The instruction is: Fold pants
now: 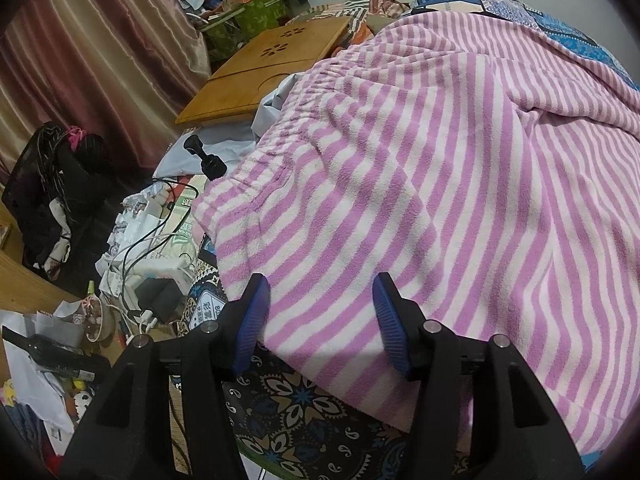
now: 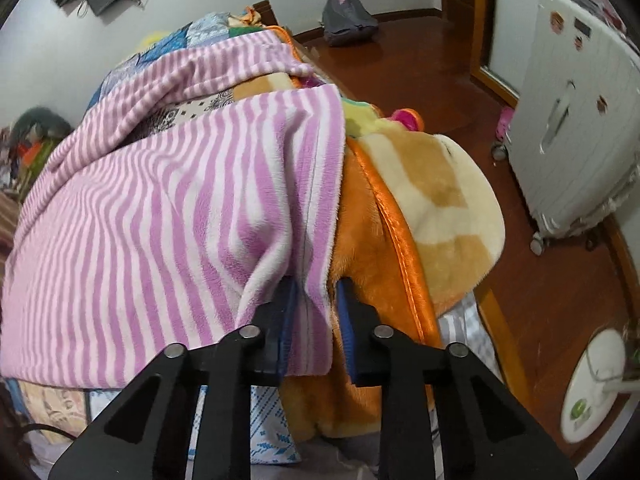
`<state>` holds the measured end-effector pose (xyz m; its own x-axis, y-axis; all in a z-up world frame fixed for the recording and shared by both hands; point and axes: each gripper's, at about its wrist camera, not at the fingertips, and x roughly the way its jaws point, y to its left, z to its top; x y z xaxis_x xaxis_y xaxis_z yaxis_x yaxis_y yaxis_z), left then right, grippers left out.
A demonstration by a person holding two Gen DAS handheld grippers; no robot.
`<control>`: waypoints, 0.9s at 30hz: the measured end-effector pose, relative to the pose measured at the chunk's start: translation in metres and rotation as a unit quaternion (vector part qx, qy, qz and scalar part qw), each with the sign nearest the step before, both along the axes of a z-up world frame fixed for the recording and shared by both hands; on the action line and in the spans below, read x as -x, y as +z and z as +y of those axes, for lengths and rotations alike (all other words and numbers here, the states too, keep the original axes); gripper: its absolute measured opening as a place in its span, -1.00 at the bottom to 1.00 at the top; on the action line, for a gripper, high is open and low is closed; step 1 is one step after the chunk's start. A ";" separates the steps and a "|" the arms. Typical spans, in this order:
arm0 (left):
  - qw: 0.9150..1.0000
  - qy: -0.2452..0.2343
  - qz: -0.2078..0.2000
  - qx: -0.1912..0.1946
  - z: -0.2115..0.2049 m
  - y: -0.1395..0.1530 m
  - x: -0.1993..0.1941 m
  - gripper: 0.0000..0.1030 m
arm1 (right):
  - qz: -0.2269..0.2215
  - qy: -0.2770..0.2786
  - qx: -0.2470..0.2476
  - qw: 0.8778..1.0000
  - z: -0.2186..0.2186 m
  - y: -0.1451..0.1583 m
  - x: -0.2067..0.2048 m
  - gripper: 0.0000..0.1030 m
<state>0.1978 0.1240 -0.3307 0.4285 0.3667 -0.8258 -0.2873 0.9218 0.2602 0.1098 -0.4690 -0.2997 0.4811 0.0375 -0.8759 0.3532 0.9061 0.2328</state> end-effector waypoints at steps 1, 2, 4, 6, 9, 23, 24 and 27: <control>1.000 -0.001 0.000 0.000 0.000 0.000 0.000 0.06 | -0.001 0.001 0.005 1.000 0.000 0.001 0.001 -0.81; 1.000 -0.001 0.000 0.000 0.001 0.000 0.000 0.05 | -0.004 0.001 0.015 1.000 0.000 0.004 0.002 -0.89; 1.000 -0.002 0.001 0.001 0.001 0.000 0.000 0.05 | -0.012 -0.002 0.057 0.998 -0.001 0.016 0.008 -0.94; 1.000 -0.003 0.001 0.004 0.001 0.001 -0.001 0.05 | -0.018 -0.012 0.094 0.995 -0.008 0.028 0.013 -0.95; 1.000 -0.004 -0.001 0.006 0.002 0.000 -0.001 0.05 | -0.017 -0.039 0.125 0.991 -0.031 0.041 0.017 -0.95; 1.000 -0.004 -0.001 0.007 0.003 0.000 0.000 0.06 | -0.012 -0.005 -0.006 1.000 -0.003 0.011 -0.008 -0.23; 1.000 -0.004 -0.001 0.006 0.003 0.000 0.000 0.06 | -0.014 -0.012 -0.006 1.000 -0.003 0.008 -0.008 -0.30; 1.000 -0.005 -0.001 0.004 0.003 0.000 -0.001 0.06 | -0.018 -0.028 -0.007 0.999 -0.007 0.005 -0.007 -0.58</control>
